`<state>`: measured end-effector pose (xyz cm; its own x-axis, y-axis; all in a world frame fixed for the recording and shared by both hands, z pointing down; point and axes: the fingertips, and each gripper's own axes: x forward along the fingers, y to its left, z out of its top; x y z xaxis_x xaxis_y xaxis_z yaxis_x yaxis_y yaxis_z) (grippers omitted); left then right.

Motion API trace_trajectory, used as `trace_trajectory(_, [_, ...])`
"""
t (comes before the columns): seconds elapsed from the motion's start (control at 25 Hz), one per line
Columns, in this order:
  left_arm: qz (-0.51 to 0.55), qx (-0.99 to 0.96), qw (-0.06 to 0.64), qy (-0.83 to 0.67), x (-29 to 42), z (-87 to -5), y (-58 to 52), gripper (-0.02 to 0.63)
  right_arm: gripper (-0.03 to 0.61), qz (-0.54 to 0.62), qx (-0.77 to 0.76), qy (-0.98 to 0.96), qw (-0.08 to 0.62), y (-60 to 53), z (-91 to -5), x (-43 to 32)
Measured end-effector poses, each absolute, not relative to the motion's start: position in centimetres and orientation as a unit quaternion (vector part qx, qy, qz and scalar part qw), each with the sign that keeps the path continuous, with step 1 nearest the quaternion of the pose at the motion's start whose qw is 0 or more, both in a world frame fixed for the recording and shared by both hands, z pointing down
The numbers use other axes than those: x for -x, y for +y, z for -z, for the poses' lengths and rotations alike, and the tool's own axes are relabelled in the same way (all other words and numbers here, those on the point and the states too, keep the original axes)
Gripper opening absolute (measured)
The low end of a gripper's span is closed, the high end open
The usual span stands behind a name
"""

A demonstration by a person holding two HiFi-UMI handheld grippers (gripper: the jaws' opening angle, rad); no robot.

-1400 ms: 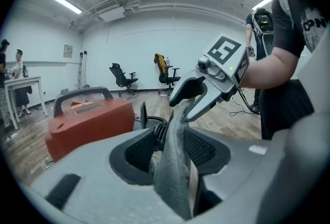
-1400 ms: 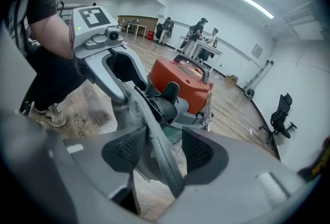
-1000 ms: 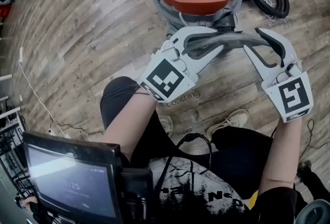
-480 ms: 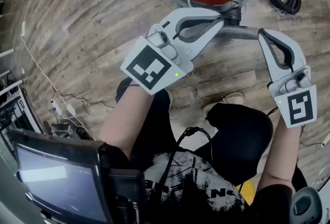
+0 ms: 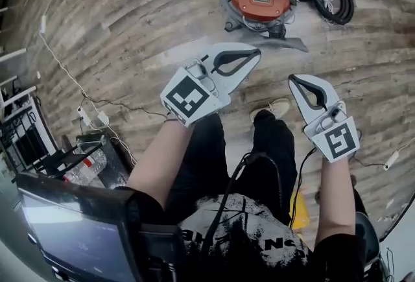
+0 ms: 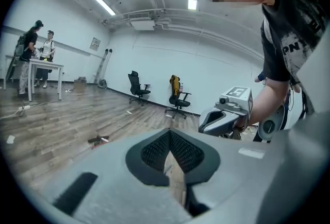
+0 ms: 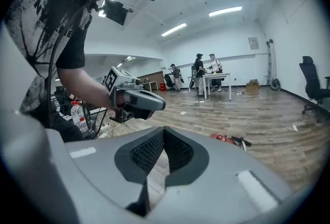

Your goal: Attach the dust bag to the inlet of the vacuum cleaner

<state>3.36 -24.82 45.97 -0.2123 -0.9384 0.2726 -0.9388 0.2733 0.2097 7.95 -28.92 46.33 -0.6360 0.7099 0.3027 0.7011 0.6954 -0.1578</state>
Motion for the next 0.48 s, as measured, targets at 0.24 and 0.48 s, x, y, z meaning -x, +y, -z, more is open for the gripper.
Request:
trace_trajectory(0.24, [0.014, -0.598, 0.176, -0.782, -4.9, -32.9, -22.8, 0.002, 0.006, -0.017, 0.409, -0.894, 0.182, -26.0, -34.7, -8.4])
trace_trajectory(0.48, [0.019, -0.596, 0.142, -0.79, -5.9, -23.7, -21.0, 0.002, 0.006, -0.009, 0.4, -0.902, 0.159, -23.6, -26.0, -8.5])
